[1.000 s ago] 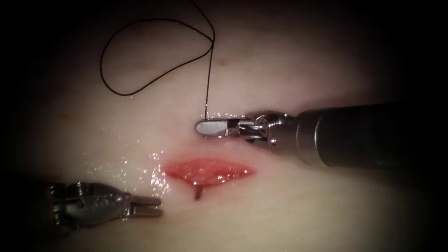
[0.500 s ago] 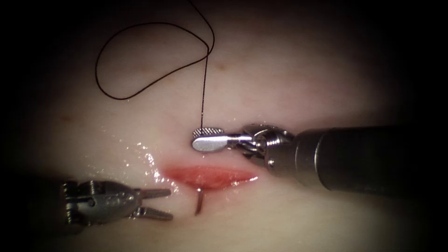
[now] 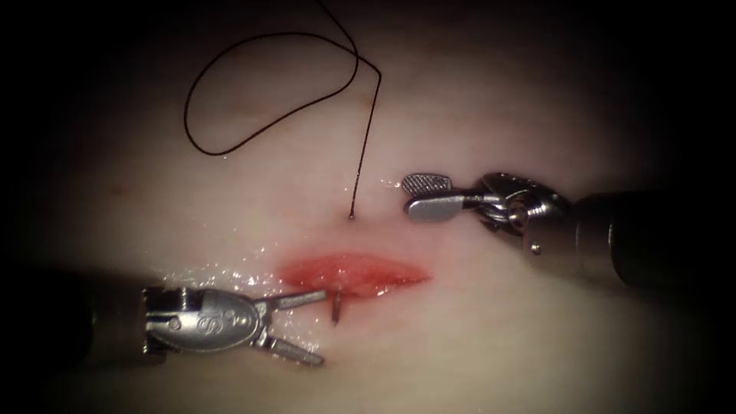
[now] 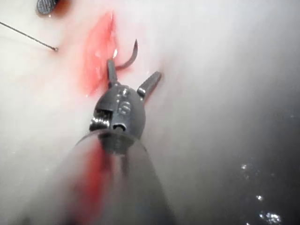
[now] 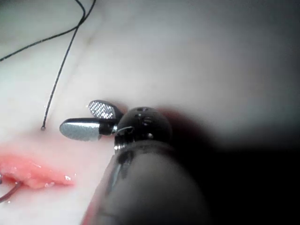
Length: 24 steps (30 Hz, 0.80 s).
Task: Wound Closure
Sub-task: Pull the needle through the skin with left needle holder
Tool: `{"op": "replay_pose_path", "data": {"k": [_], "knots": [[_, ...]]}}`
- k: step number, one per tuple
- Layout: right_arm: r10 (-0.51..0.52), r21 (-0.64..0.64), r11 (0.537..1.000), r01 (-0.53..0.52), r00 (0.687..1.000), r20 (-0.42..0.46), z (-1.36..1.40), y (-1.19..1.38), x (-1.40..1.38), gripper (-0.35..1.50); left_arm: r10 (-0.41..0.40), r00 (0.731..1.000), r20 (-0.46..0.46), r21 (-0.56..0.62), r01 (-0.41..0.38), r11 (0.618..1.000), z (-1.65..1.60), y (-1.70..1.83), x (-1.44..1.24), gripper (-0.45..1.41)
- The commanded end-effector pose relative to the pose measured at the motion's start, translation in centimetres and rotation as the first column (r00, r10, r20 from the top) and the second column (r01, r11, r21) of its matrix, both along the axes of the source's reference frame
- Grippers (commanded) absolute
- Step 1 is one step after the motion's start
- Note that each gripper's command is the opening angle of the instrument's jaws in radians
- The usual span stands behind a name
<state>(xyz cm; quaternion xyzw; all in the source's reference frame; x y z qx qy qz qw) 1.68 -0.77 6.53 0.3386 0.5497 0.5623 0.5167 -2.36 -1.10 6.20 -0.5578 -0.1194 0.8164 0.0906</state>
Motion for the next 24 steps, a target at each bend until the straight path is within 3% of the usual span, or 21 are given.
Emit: {"op": "replay_pose_path", "data": {"k": [1, 4, 7, 9, 11, 12, 13, 14, 15, 19, 23, 24], "knots": [[0.014, 0.002, 1.0, -0.014, 1.0, 0.012, 0.08, 0.01, -0.09, 1.04, -0.008, 1.0, 0.009, -0.003, 0.008, 1.0, 0.05, -0.04, -0.09, 0.48], [0.043, 0.002, 0.999, -0.043, 0.998, 0.039, 0.08, 0.01, -0.26, 1.21, -0.022, 1.0, 0.016, -0.004, 0.022, 1.0, 0.06, 0.01, -0.23, 0.48], [0.109, 0.099, 0.989, -0.114, 0.993, 0.053, 0.04, 0.03, -0.25, 1.3, -0.018, 1.0, 0.02, -0.015, 0.019, 1.0, 0.15, -0.01, -0.36, 0.41], [0.124, 0.048, 0.991, -0.128, 0.989, 0.078, 0.03, 0.03, -0.25, 1.28, -0.011, 1.0, 0.024, -0.026, 0.011, 1.0, 0.2, -0.03, -0.36, 0.34], [0.143, -0.158, 0.978, -0.133, 0.988, 0.053, 0.02, 0.06, -0.25, -0.05, -0.014, 1.0, 0.024, 0.002, 0.014, 1.0, 0.26, -0.02, -0.34, 0.19], [0.153, -0.203, 0.969, -0.14, 0.987, 0.046, 0.02, 0.06, -0.24, -0.33, -0.019, 1.0, 0.024, 0.024, 0.018, 1.0, 0.28, 0.0, -0.32, 0.11], [0.158, -0.239, 0.96, -0.143, 0.986, 0.044, 0.03, 0.08, -0.21, -0.35, -0.024, 0.999, 0.026, 0.052, 0.023, 0.998, 0.3, 0.02, -0.29, 0.0], [0.123, -0.286, 0.953, -0.105, 0.991, 0.044, 0.04, 0.1, -0.19, -0.35, -0.036, 0.999, 0.025, 0.097, 0.033, 0.995, 0.31, 0.05, -0.25, -0.35], [0.081, -0.313, 0.948, -0.063, 0.996, 0.044, 0.05, 0.1, -0.15, -0.35, -0.046, 0.999, 0.024, 0.137, 0.042, 0.99, 0.3, 0.06, -0.23, -0.45], [0.026, -0.399, 0.917, 0.028, 0.991, 0.13, 0.01, 0.03, -0.08, -0.35, -0.086, 0.996, 0.011, 0.267, 0.08, 0.96, 0.2, 0.01, -0.23, -0.45], [0.039, -0.431, 0.902, 0.035, 0.986, 0.16, -0.03, 0.02, -0.05, -0.35, -0.125, 0.992, -0.005, 0.377, 0.118, 0.919, 0.09, 0.03, -0.27, -0.45], [0.032, -0.439, 0.897, 0.049, 0.984, 0.175, -0.05, 0.02, -0.03, -0.35, -0.155, 0.988, -0.002, 0.451, 0.139, 0.881, -0.01, 0.05, -0.29, -0.45]]}}
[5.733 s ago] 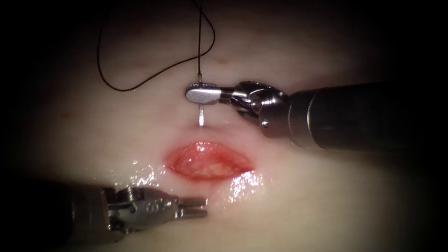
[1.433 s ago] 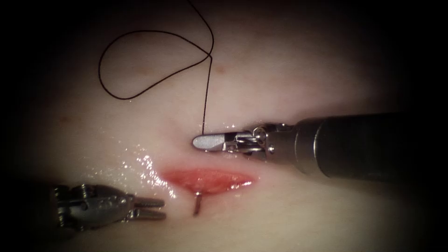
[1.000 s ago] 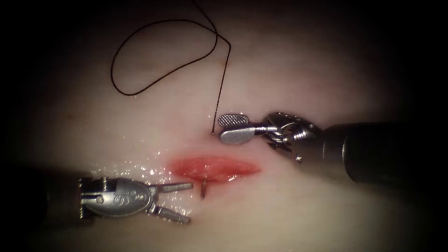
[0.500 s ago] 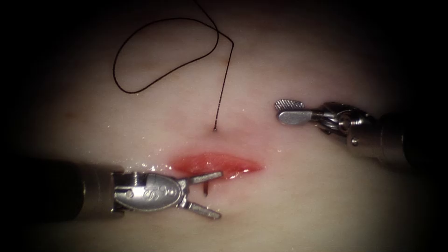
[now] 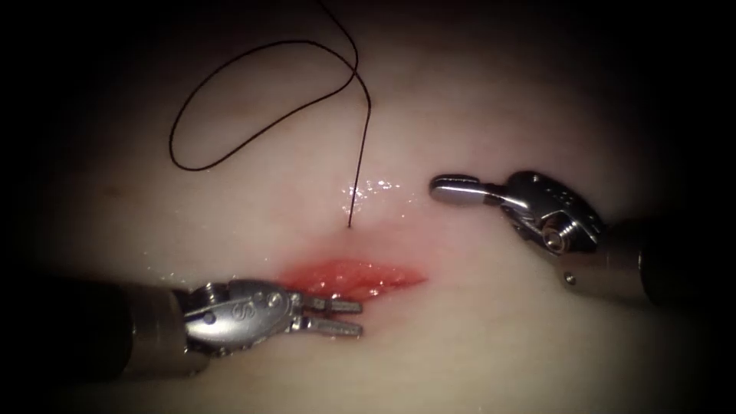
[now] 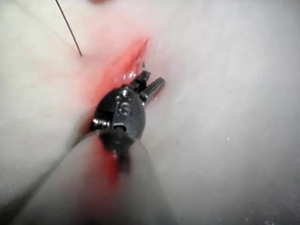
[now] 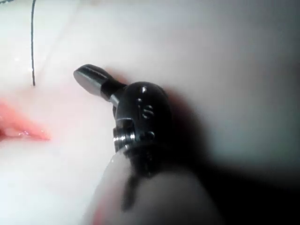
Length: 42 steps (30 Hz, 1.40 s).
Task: Wound Closure
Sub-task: Pull the needle through the skin with left needle holder
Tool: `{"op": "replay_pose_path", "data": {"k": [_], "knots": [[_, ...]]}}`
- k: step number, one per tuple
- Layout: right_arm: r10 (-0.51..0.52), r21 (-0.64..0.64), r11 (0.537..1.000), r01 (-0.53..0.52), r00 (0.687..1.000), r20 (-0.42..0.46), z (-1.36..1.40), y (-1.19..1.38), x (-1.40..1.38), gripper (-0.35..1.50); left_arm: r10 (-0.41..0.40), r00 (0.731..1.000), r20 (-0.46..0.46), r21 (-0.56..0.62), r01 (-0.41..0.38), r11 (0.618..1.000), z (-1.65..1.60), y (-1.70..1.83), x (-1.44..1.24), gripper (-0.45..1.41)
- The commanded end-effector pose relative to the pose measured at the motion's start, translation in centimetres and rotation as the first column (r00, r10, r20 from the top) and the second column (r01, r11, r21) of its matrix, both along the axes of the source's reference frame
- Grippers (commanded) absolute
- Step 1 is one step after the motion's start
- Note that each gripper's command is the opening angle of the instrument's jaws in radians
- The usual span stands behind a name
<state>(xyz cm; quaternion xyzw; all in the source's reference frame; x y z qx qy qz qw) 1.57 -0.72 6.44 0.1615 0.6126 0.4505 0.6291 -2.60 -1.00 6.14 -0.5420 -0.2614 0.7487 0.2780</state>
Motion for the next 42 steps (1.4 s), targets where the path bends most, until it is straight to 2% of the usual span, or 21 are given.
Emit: {"op": "replay_pose_path", "data": {"k": [1, 4, 6, 7, 9, 10, 11, 17, 19, 20, 21, 22, 24, 25, 29, 30, 32, 34, 39, 41, 42], "knots": [[-0.011, -0.003, 1.0, 0.011, 1.0, -0.002, 0.02, -0.03, 0.09, -0.33, -0.002, 1.0, 0.006, 0.036, 0.002, 0.999, 0.01, -0.04, -0.06, -0.45], [-0.059, -0.021, 0.998, 0.059, 0.998, -0.026, -0.04, -0.12, 0.16, -0.27, -0.054, 0.998, 0.013, 0.234, 0.049, 0.971, -0.2, 0.0, -0.07, -0.45], [-0.095, -0.044, 0.995, 0.094, 0.995, -0.021, -0.06, -0.15, 0.19, -0.27, -0.066, 0.998, 0.014, 0.269, 0.06, 0.961, -0.23, 0.01, -0.07, -0.45], [-0.146, -0.088, 0.985, 0.146, 0.989, 0.002, -0.09, -0.19, 0.24, -0.32, -0.104, 0.994, 0.012, 0.375, 0.092, 0.922, -0.29, 0.03, -0.06, -0.45], [-0.186, -0.116, 0.975, 0.187, 0.982, 0.02, -0.13, -0.25, 0.29, -0.32, -0.127, 0.992, 0.003, 0.452, 0.112, 0.885, -0.34, 0.05, -0.06, -0.45], [-0.227, -0.149, 0.962, 0.231, 0.973, 0.04, -0.18, -0.31, 0.34, -0.28, -0.145, 0.989, -0.006, 0.578, 0.122, 0.807, -0.43, 0.05, -0.05, -0.45], [-0.227, -0.149, 0.962, 0.231, 0.973, 0.04, -0.18, -0.31, 0.34, -0.28, -0.145, 0.989, -0.006, 0.578, 0.122, 0.807, -0.43, 0.05, -0.05, -0.45], [-0.255, -0.165, 0.952, 0.257, 0.966, 0.034, -0.23, -0.38, 0.37, -0.16, -0.111, 0.992, 0.066, 0.743, 0.026, 0.669, -0.76, -0.03, -0.07, -0.45], [-0.258, -0.166, 0.951, 0.26, 0.966, 0.032, -0.25, -0.41, 0.37, -0.16, -0.102, 0.991, 0.084, 0.735, 0.007, 0.678, -0.9, -0.04, -0.1, -0.45], [-0.26, -0.167, 0.951, 0.261, 0.965, 0.031, -0.26, -0.44, 0.37, -0.15, -0.104, 0.988, 0.112, 0.649, 0.006, 0.76, -0.99, -0.01, -0.1, -0.45], [-0.262, -0.152, 0.953, 0.262, 0.965, 0.021, -0.26, -0.45, 0.37, -0.13, -0.108, 0.987, 0.122, 0.593, 0.015, 0.805, -1.04, 0.02, -0.1, -0.45], [-0.262, -0.152, 0.953, 0.262, 0.965, 0.021, -0.26, -0.45, 0.37, -0.13, -0.108, 0.987, 0.122, 0.593, 0.015, 0.805, -1.04, 0.02, -0.1, -0.45], [-0.262, -0.11, 0.959, 0.26, 0.965, 0.001, -0.29, -0.5, 0.38, -0.13, -0.109, 0.986, 0.123, 0.493, 0.035, 0.869, -1.13, 0.08, -0.1, -0.45], [-0.261, -0.067, 0.964, 0.259, 0.965, -0.02, -0.32, -0.55, 0.38, -0.13, -0.111, 0.987, 0.114, 0.371, 0.061, 0.927, -1.23, 0.14, -0.09, -0.45], [-0.256, 0.035, 0.965, 0.258, 0.964, -0.068, -0.41, -0.7, 0.38, -0.35, -0.091, 0.99, 0.112, 0.188, 0.069, 0.98, -1.42, 0.25, -0.09, -0.45], [-0.256, 0.053, 0.964, 0.261, 0.964, -0.077, -0.46, -0.74, 0.39, -0.35, -0.074, 0.992, 0.104, 0.041, 0.07, 0.997, -1.53, 0.31, -0.1, -0.45], [-0.255, 0.062, 0.964, 0.26, 0.964, -0.081, -0.51, -0.76, 0.39, -0.32, -0.073, 0.993, 0.096, -0.056, 0.078, 0.995, -1.62, 0.35, -0.11, -0.45], [-0.257, 0.068, 0.963, 0.262, 0.963, -0.081, -0.56, -0.75, 0.39, -0.27, -0.08, 0.991, 0.105, -0.229, 0.103, 0.968, -1.85, 0.45, -0.14, -0.45], [-0.256, 0.068, 0.963, 0.262, 0.963, -0.081, -0.55, -0.73, 0.39, -0.28, -0.086, 0.992, 0.09, -0.33, 0.111, 0.937, -1.97, 0.64, -0.18, -0.45], [-0.253, 0.066, 0.964, 0.259, 0.964, -0.085, -0.55, -0.73, 0.39, -0.21, -0.092, 0.993, 0.079, -0.351, 0.114, 0.929, -1.94, 0.75, -0.19, -0.45], [-0.245, 0.068, 0.965, 0.252, 0.965, -0.095, -0.56, -0.73, 0.39, -0.06, -0.091, 0.994, 0.062, -0.402, 0.108, 0.909, -1.87, 0.86, -0.2, -0.45]]}}
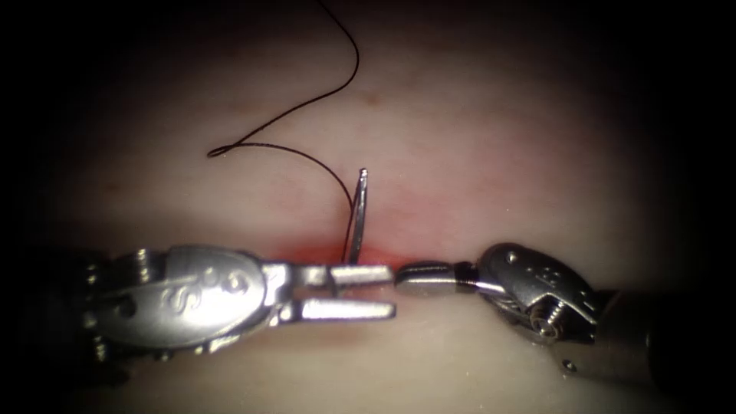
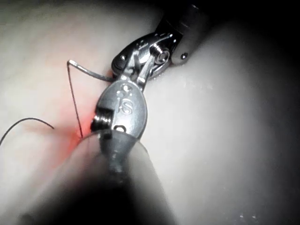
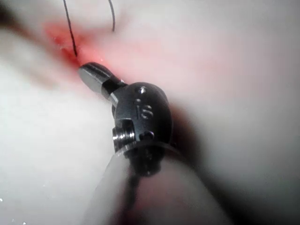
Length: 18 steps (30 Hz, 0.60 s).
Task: Wound Closure
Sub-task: Pull the needle through the skin with left needle holder
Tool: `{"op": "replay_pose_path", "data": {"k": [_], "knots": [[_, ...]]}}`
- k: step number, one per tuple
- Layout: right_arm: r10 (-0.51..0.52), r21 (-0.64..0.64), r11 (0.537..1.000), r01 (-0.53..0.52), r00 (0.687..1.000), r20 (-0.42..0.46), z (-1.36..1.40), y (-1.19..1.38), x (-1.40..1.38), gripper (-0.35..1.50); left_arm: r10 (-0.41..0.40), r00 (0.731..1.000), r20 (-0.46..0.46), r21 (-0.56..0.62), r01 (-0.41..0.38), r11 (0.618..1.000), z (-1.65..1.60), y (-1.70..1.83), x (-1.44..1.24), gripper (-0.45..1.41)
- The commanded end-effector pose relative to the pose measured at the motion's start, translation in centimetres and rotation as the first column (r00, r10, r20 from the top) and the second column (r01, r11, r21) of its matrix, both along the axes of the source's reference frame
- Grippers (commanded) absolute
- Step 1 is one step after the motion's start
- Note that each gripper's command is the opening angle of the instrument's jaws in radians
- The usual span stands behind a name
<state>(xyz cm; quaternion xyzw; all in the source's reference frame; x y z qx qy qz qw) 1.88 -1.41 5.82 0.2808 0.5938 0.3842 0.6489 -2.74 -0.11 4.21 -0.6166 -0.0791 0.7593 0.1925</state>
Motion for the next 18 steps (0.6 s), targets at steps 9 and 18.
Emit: {"op": "replay_pose_path", "data": {"k": [9, 18], "knots": [[0.016, 0.033, 0.999, -0.015, 1.0, -0.013, -0.03, 0.08, 0.03, 0.56, -0.032, 0.994, -0.101, -0.233, 0.008, 0.972, 0.52, -0.15, -0.13, -0.45], [0.081, 0.31, 0.948, -0.078, 0.997, 0.0, -0.24, 0.43, 0.03, 0.36, -0.064, 0.979, -0.194, -0.448, -0.03, 0.894, 0.98, -0.58, -0.14, -0.45]]}}
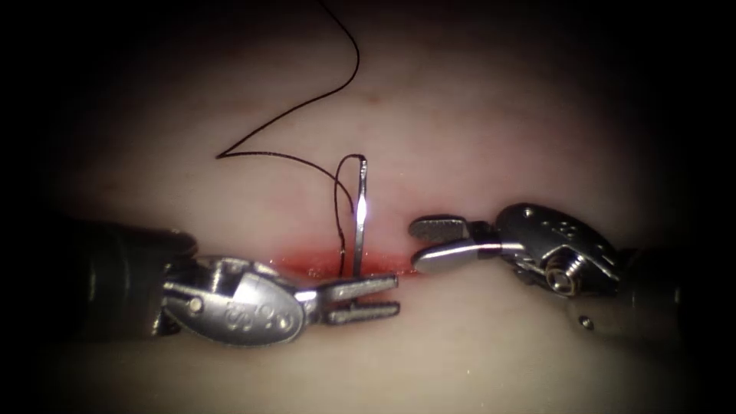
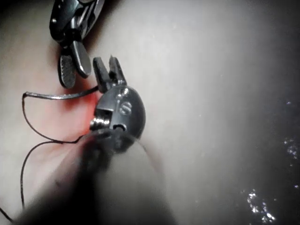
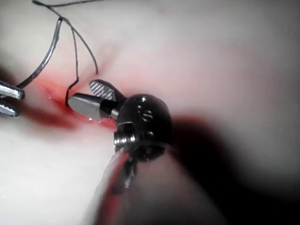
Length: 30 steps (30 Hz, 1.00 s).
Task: Wound Closure
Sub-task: Pull the needle through the skin with left needle holder, then hand needle to right grippers
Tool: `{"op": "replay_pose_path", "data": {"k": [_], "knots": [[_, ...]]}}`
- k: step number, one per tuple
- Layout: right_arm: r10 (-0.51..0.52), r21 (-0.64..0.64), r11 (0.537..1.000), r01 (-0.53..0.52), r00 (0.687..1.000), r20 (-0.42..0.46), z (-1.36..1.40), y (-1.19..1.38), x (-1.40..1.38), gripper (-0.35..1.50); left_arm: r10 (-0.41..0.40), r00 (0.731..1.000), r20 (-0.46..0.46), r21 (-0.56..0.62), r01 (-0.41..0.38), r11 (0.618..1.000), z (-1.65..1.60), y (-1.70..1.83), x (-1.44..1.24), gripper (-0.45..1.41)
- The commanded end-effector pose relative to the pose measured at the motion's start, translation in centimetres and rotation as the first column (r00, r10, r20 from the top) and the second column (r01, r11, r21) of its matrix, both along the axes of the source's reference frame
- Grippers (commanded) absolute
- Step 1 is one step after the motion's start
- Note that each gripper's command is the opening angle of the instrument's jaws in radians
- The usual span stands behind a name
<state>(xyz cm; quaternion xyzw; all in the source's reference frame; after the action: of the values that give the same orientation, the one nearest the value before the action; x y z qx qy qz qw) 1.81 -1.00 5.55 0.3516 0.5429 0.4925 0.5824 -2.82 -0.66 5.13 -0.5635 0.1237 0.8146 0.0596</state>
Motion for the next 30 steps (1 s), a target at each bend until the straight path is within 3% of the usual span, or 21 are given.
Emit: {"op": "replay_pose_path", "data": {"k": [1, 2, 3, 4, 8, 20, 24, 27, 28, 29, 30], "knots": [[0.008, 0.058, 0.998, -0.008, 1.0, -0.012, 0.02, 0.02, 0.11, 0.47, 0.0, 1.0, -0.004, -0.018, 0.0, 1.0, 0.05, -0.03, -0.05, -0.45], [0.022, 0.14, 0.99, -0.019, 1.0, -0.021, 0.0, 0.0, 0.14, 0.84, -0.01, 1.0, -0.015, -0.055, 0.009, 0.998, 0.04, -0.04, -0.05, -0.45], [0.022, 0.14, 0.99, -0.019, 1.0, -0.021, 0.0, 0.0, 0.14, 0.84, -0.01, 1.0, -0.015, -0.055, 0.009, 0.998, 0.04, -0.04, -0.05, -0.45], [0.041, 0.227, 0.973, -0.034, 0.999, -0.027, -0.02, -0.02, 0.2, 1.1, -0.005, 1.0, -0.024, -0.094, 0.003, 0.996, 0.04, -0.04, -0.05, -0.45], [0.066, 0.304, 0.951, -0.055, 0.997, -0.028, -0.08, -0.03, 0.36, 1.33, 0.005, 0.999, -0.043, -0.136, -0.011, 0.991, 0.06, -0.03, -0.07, -0.45], [0.102, 0.363, 0.93, -0.063, 0.991, -0.09, -0.26, 0.03, 0.76, 1.35, 0.022, 0.999, -0.035, -0.159, -0.028, 0.987, 0.18, -0.06, -0.07, -0.45], [0.079, 0.367, 0.93, -0.03, 0.99, -0.118, -0.27, 0.01, 0.86, 1.15, 0.025, 0.999, -0.031, -0.159, -0.03, 0.987, 0.18, -0.06, -0.08, -0.45], [0.068, 0.365, 0.931, -0.016, 0.989, -0.13, -0.26, 0.0, 0.89, 1.1, 0.027, 0.999, -0.029, -0.159, -0.031, 0.987, 0.17, -0.06, -0.08, -0.45], [0.063, 0.363, 0.932, -0.01, 0.989, -0.135, -0.25, -0.01, 0.91, 0.95, 0.028, 0.999, -0.027, -0.159, -0.032, 0.987, 0.16, -0.07, -0.09, -0.45], [0.067, 0.362, 0.932, -0.015, 0.989, -0.131, -0.25, -0.03, 0.91, 0.07, 0.028, 0.999, -0.027, -0.159, -0.032, 0.987, 0.16, -0.07, -0.09, -0.45], [0.076, 0.371, 0.928, -0.03, 0.991, -0.111, -0.24, -0.01, 0.91, -0.35, 0.028, 0.999, -0.027, -0.159, -0.032, 0.987, 0.16, -0.07, -0.09, -0.45]]}}
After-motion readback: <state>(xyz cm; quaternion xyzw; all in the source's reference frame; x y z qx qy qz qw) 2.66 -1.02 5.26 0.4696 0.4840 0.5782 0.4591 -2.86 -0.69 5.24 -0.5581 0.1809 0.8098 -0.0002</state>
